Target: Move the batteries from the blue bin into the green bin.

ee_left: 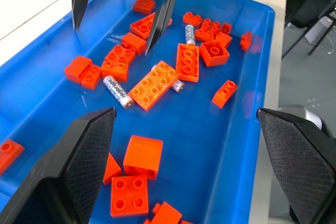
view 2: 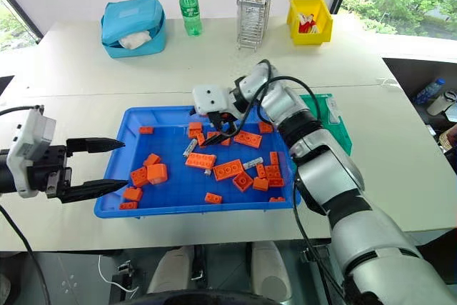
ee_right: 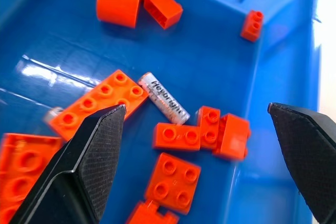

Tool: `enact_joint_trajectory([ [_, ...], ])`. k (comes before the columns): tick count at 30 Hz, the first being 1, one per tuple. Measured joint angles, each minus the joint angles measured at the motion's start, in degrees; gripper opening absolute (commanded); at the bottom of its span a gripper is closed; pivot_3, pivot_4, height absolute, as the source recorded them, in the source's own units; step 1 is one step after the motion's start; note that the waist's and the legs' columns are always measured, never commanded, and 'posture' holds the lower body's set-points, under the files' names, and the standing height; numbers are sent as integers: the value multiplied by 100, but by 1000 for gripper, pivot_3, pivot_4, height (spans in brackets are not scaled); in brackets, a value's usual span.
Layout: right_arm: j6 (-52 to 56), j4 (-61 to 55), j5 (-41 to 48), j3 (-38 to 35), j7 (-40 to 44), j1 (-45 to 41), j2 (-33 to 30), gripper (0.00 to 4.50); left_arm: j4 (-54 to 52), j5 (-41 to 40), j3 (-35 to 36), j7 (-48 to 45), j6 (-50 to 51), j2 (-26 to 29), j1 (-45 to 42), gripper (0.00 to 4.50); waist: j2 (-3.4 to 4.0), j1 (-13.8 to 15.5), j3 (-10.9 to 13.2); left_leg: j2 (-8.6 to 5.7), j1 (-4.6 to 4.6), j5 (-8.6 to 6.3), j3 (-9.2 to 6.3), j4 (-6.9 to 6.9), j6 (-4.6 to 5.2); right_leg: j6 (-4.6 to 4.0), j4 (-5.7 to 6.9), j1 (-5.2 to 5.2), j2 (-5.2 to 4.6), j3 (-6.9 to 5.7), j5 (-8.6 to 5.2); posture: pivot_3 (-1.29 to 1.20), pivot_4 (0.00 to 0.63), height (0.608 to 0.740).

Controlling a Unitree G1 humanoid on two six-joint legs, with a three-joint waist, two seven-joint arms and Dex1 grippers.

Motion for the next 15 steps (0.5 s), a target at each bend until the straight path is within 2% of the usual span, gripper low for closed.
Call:
enact_joint_trajectory([
  [6,-857,1221,-536,84,-325,-334,473,4462,-119,-35,-111,227,10,-112,-7,4500,0,-7,0,1,2,2,-2,0,-5,0,10,-2,0,0,0,0,150,736],
  [15,-1481,1881,-1111,91,-805,-498,865,4462,-337,-168,-82,482,35,-223,77,4500,0,-7,0,1,4,7,-8,0,-14,-2,21,-4,-1,-1,-1,0,150,736],
])
